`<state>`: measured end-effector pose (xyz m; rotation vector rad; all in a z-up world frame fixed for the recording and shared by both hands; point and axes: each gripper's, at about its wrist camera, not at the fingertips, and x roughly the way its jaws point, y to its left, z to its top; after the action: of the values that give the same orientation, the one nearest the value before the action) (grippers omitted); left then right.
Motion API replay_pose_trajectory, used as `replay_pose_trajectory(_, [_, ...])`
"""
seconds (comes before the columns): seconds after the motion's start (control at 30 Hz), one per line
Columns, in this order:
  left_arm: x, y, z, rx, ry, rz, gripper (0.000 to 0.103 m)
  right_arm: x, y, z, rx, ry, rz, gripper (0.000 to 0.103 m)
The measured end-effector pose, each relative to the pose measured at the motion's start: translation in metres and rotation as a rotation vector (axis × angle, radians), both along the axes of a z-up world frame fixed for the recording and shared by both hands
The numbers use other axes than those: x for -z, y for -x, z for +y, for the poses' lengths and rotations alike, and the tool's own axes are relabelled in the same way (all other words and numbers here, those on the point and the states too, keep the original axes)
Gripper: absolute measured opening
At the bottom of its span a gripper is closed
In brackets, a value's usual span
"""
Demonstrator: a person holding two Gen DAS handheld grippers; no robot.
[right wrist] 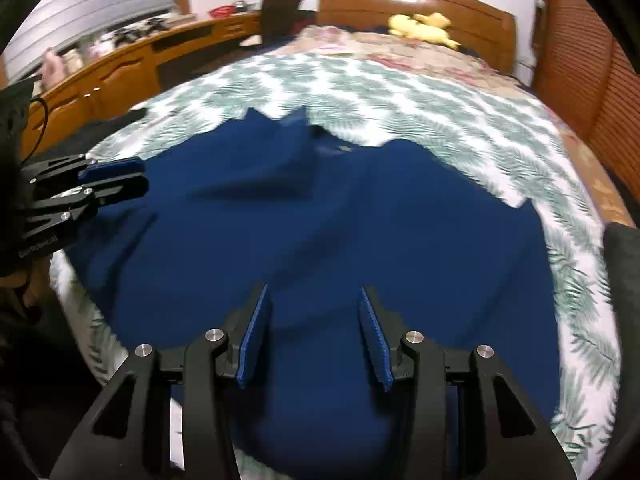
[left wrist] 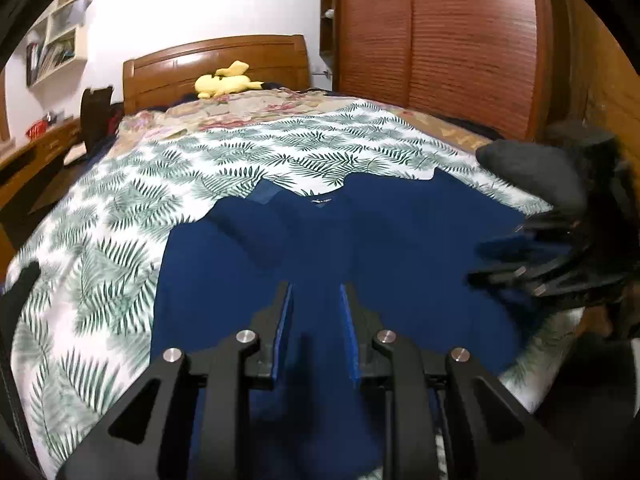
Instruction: Fold large clothes
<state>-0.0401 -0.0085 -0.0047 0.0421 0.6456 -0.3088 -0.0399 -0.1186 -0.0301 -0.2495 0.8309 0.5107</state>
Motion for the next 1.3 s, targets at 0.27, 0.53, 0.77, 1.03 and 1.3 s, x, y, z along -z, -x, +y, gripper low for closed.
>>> replay_pose_trajectory(0.27, [-0.002, 0.040, 0.029, -0.115, -0.013, 0.052, 0.022, 0.034, -0.003, 0.015, -0.066, 0.031, 0.052, 0.047])
replay_pose_trajectory(0.53, [0.025, 0.055, 0.058, -0.239, -0.067, 0.160, 0.022, 0.037, 0.004, 0.009, -0.092, 0.001, 0.004, 0.046])
replay_pose_trajectory(0.77, [0.037, 0.060, 0.064, -0.284, -0.109, 0.197, 0.025, 0.037, 0.009, 0.014, -0.087, 0.052, -0.034, 0.046])
replay_pose_trajectory(1.03, [0.056, 0.052, 0.077, -0.315, -0.091, 0.242, 0.054, 0.036, 0.006, 0.013, -0.099, 0.066, -0.020, 0.046])
replay_pose_trajectory(1.3, [0.060, 0.054, 0.082, -0.327, -0.088, 0.226, 0.064, 0.036, 0.008, 0.013, -0.102, 0.065, -0.029, 0.047])
